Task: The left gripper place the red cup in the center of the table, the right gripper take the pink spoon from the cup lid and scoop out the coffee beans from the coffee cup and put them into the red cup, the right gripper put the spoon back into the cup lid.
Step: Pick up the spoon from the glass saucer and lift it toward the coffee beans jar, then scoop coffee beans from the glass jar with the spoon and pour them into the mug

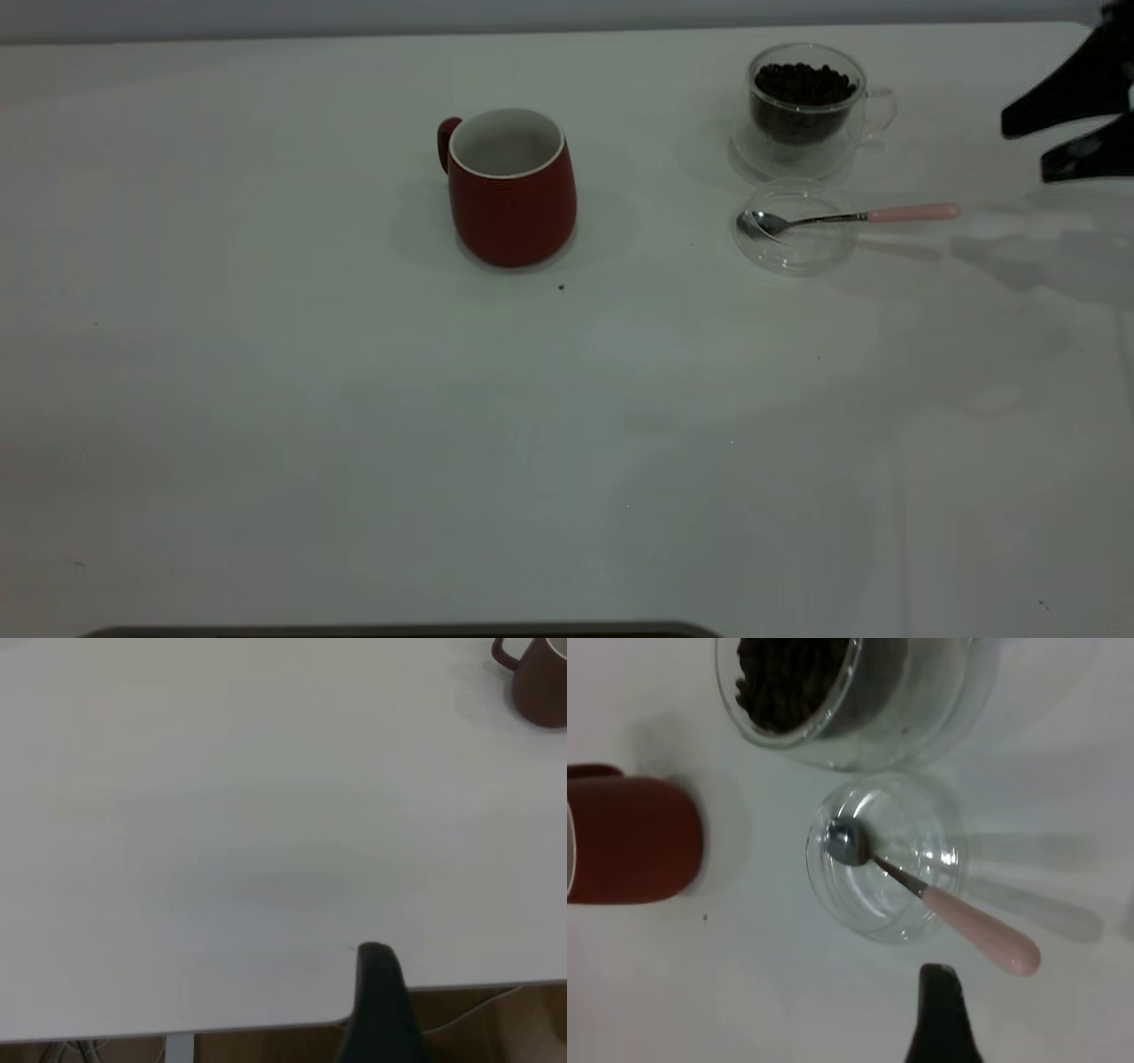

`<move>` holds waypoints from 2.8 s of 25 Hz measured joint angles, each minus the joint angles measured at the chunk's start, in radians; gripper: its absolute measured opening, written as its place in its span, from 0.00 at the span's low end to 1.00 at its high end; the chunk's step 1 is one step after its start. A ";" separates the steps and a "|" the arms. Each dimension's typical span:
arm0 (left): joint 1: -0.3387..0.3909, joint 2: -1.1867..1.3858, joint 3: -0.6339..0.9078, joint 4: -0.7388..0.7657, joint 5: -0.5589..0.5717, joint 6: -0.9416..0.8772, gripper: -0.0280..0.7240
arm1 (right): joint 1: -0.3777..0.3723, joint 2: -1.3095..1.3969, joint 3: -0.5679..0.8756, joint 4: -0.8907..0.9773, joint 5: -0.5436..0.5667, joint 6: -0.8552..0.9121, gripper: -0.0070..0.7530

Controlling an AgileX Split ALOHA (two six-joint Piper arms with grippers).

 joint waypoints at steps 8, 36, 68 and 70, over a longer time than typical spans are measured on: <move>0.000 0.000 0.000 0.000 0.000 0.000 0.82 | -0.020 0.193 -0.093 0.077 0.112 -0.057 0.78; 0.000 0.000 0.000 0.000 0.001 -0.001 0.82 | 0.088 0.313 -0.123 0.244 0.209 -0.168 0.64; 0.000 0.000 0.000 0.000 0.001 0.000 0.82 | 0.101 0.064 -0.307 0.101 0.208 0.066 0.14; 0.000 0.000 0.000 0.000 0.001 0.000 0.82 | 0.102 0.077 -0.317 0.102 0.172 0.084 0.14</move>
